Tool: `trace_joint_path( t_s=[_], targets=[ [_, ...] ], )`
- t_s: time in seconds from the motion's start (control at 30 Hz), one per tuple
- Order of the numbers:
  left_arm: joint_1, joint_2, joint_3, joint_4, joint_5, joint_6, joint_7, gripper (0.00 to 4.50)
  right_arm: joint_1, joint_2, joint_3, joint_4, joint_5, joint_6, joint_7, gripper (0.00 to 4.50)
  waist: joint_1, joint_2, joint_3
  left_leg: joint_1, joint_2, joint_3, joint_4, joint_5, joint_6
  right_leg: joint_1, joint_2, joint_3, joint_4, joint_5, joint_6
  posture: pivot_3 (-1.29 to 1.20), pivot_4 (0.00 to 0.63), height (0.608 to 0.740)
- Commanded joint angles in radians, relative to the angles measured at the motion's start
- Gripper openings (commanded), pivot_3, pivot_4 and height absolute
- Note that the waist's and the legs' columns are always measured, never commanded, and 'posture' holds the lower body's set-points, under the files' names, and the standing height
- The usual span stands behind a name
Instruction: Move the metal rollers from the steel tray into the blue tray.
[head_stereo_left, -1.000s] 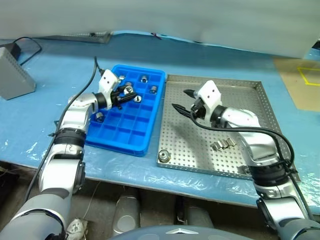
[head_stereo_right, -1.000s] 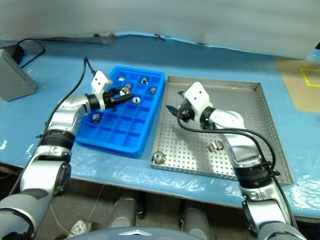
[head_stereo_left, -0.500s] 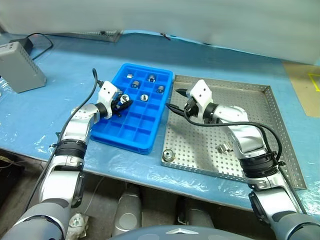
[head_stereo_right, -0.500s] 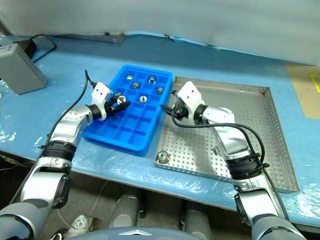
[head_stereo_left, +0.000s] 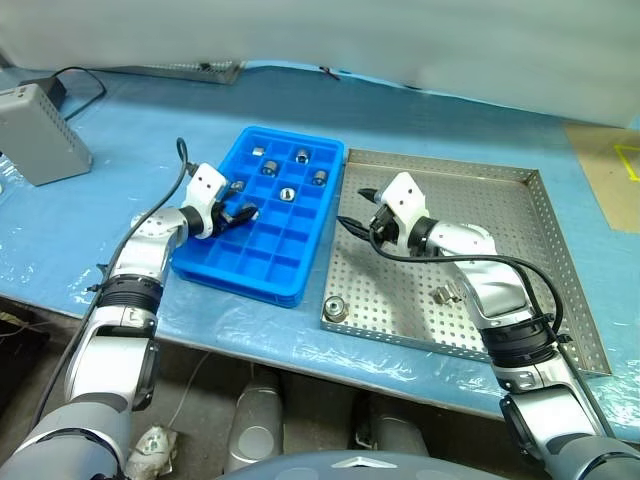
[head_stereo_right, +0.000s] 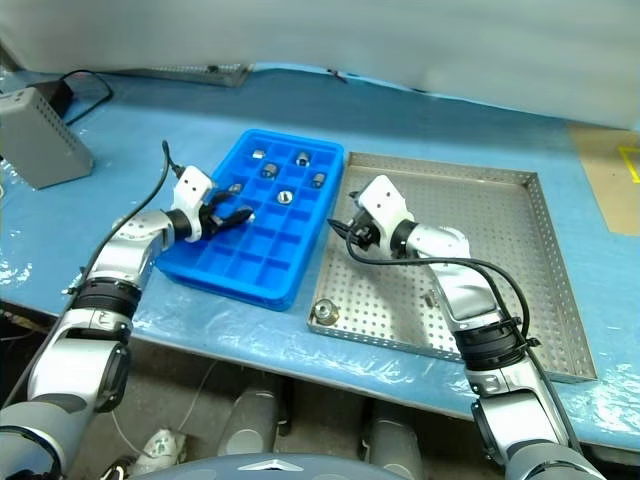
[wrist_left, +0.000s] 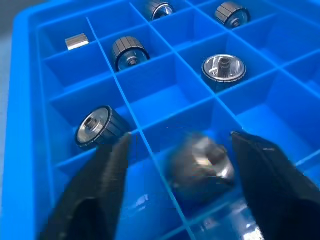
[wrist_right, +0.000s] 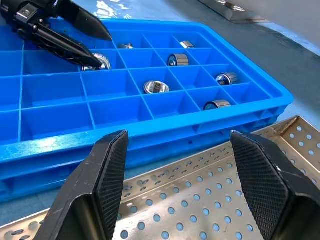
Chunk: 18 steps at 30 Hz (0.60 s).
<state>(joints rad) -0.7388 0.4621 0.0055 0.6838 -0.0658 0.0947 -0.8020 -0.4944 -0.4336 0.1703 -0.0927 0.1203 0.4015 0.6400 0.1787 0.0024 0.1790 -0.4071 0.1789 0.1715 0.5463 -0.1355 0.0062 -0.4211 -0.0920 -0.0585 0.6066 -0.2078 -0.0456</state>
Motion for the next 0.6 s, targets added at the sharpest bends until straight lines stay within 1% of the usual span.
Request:
trace_joint_path(
  t_s=[0.03,0.13,0.3,0.4,0.5,0.6],
  targets=[
    [-0.018,-0.010,-0.011,-0.021,-0.007,-0.018,-0.021,3.72,0.001,-0.010,-0.022,-0.054,-0.006,-0.005,-0.010,3.38,0.000,0.000,0.000,0.000,0.000,0.000,0.000,0.000,0.000,0.000,0.000,0.000,0.000,0.000,0.000,0.22,0.150,0.740],
    [-0.039,-0.009,-0.010,-0.012,-0.010,-0.031,-0.032,3.72,0.010,-0.020,-0.035,-0.064,-0.005,0.000,-0.018,3.38,-0.002,0.000,0.000,0.000,0.000,0.000,0.000,0.000,0.000,0.000,0.000,0.000,0.000,0.000,0.000,0.20,0.150,0.740],
    [-0.096,-0.038,-0.012,-0.074,-0.093,0.010,-0.176,3.72,0.081,-0.079,-0.100,-0.144,0.017,0.041,-0.020,3.38,0.001,0.000,0.000,-0.001,0.000,0.000,0.000,0.000,0.000,0.000,0.000,0.000,0.000,0.000,0.000,0.14,0.150,0.740],
    [-0.139,-0.089,-0.047,-0.097,-0.129,0.025,-0.278,3.72,0.141,-0.125,-0.179,-0.205,0.033,0.086,-0.031,3.38,0.003,0.000,0.000,-0.002,-0.001,0.001,0.001,0.000,0.001,0.000,-0.001,0.000,-0.001,0.000,0.000,0.07,0.150,0.740],
    [-0.212,-0.183,-0.104,0.002,-0.079,-0.046,-0.281,3.72,0.230,-0.179,-0.255,-0.283,0.035,0.135,-0.041,3.38,0.001,0.000,0.000,-0.002,-0.001,0.001,0.002,-0.001,0.001,0.001,-0.001,0.001,-0.001,0.000,0.000,0.03,0.150,0.740],
    [-0.287,-0.299,-0.152,0.117,-0.059,-0.102,-0.325,3.72,0.349,-0.209,-0.326,-0.398,0.044,0.187,-0.054,3.38,-0.016,-0.001,0.000,0.000,-0.001,0.002,0.003,-0.001,0.002,0.002,-0.001,0.002,-0.001,0.000,0.001,-0.08,0.150,0.740]
  ],
)
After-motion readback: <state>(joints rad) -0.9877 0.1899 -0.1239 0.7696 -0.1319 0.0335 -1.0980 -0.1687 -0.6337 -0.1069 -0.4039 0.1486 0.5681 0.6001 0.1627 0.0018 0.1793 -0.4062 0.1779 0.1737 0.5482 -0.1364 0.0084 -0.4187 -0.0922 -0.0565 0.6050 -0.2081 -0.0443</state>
